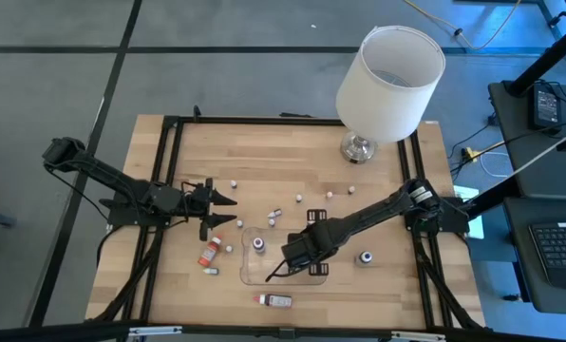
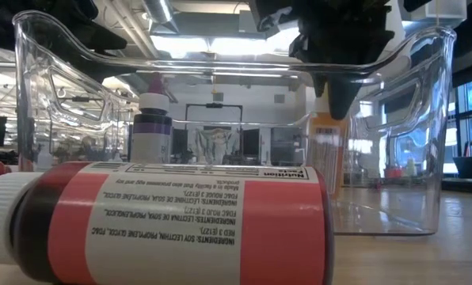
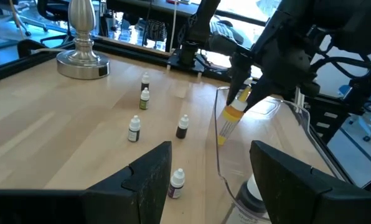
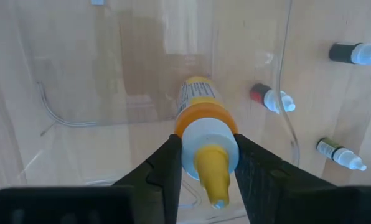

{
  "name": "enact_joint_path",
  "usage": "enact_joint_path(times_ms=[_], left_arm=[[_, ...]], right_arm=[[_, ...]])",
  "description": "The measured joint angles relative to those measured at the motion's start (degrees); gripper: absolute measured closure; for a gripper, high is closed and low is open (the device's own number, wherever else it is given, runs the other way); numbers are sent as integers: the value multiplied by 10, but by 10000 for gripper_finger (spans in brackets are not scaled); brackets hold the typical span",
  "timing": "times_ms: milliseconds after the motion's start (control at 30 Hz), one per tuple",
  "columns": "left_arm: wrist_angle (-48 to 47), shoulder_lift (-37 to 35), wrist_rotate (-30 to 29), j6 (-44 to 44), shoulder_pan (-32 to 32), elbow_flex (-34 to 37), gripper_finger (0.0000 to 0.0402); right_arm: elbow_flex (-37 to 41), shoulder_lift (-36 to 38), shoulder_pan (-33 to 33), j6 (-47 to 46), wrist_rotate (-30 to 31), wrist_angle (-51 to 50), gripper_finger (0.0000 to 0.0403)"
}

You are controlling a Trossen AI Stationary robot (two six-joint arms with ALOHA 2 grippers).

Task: Pick & Place food coloring
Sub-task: Put the big yellow food coloring bottle into the container, then put the big blue food coloring bottle into the container

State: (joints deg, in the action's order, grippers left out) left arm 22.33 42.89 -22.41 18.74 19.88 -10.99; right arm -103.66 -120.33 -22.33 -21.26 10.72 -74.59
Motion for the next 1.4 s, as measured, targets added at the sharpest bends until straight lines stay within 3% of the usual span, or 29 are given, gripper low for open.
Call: enact_joint_path(times_ms=[267, 700, 1167, 1400], left_arm=[[0, 0, 0, 0, 0, 0, 190], [0, 0, 0, 0, 0, 0, 189], [0, 0, 0, 0, 0, 0, 189], [0, 0, 0, 0, 0, 0, 189]], right_arm=[[0, 0, 0, -10, 3, -1, 243], [-3, 0, 0, -9, 19, -7, 238], [-119, 1, -12, -25, 34, -125, 238], [-150, 30, -78, -29, 147, -155, 238]])
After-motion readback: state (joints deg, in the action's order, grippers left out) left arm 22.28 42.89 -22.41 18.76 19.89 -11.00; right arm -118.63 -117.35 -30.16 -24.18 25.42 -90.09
